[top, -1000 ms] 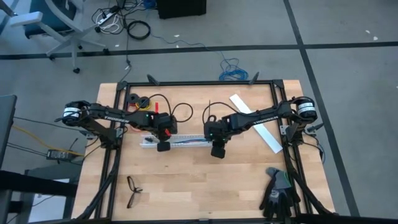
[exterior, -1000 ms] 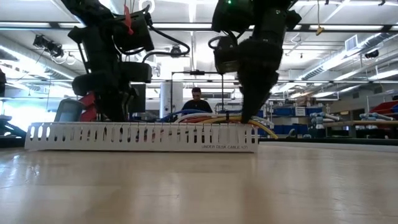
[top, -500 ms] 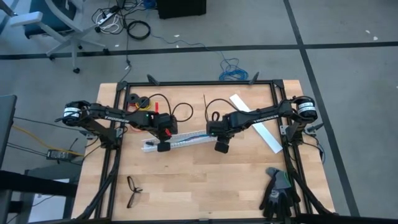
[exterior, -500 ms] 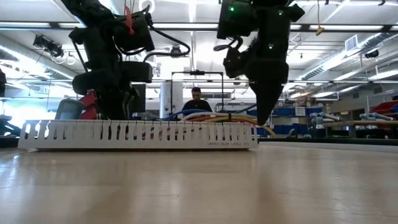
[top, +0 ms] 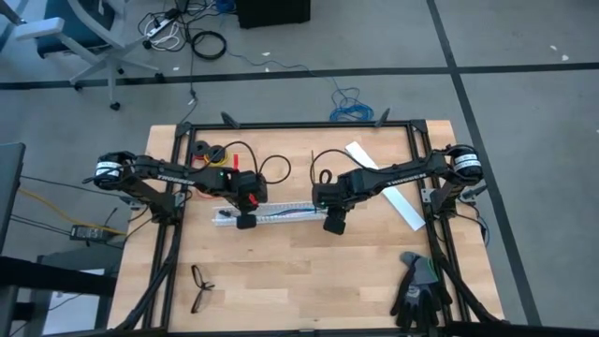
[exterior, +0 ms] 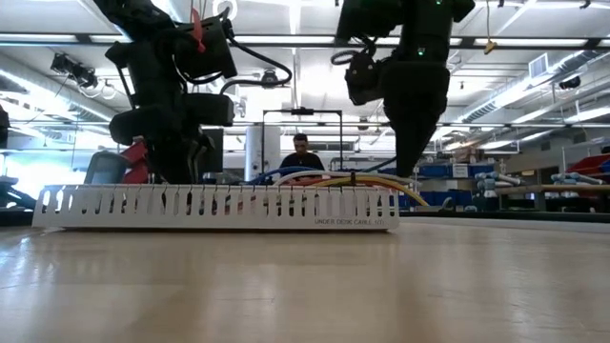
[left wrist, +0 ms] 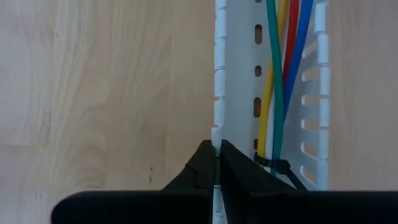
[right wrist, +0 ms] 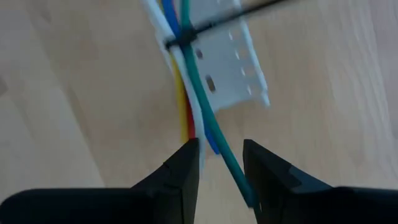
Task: Ziptie cables
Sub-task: Put the zip tied cable wires into the white cable duct
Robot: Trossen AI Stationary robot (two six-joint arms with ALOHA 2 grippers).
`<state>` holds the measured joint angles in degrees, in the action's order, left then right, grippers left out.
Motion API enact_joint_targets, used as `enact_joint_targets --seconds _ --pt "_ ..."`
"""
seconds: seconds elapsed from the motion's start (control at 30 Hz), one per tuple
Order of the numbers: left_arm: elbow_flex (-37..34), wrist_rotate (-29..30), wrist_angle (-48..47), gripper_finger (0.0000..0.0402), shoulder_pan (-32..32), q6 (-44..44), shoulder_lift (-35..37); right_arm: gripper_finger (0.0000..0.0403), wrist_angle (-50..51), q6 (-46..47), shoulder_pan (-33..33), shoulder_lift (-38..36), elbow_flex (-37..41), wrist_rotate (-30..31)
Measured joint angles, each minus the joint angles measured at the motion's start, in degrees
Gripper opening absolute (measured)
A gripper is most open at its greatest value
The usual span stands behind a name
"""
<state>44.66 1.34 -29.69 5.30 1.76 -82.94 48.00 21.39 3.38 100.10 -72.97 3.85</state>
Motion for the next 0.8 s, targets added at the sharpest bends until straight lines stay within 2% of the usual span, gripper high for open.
enact_joint_targets --seconds 0.33,0.8 --pt "0.00 0.02 0.20 0.0015 0.00 0.86 0.00 0.0111 -2.13 0.93 3.32 -0.01 1.41 1.23" --pt "0.00 0.07 0.60 0.0015 0.02 1.03 0.00 0.0107 -13.25 -0.58 6.01 -0.01 9.36 4.56"
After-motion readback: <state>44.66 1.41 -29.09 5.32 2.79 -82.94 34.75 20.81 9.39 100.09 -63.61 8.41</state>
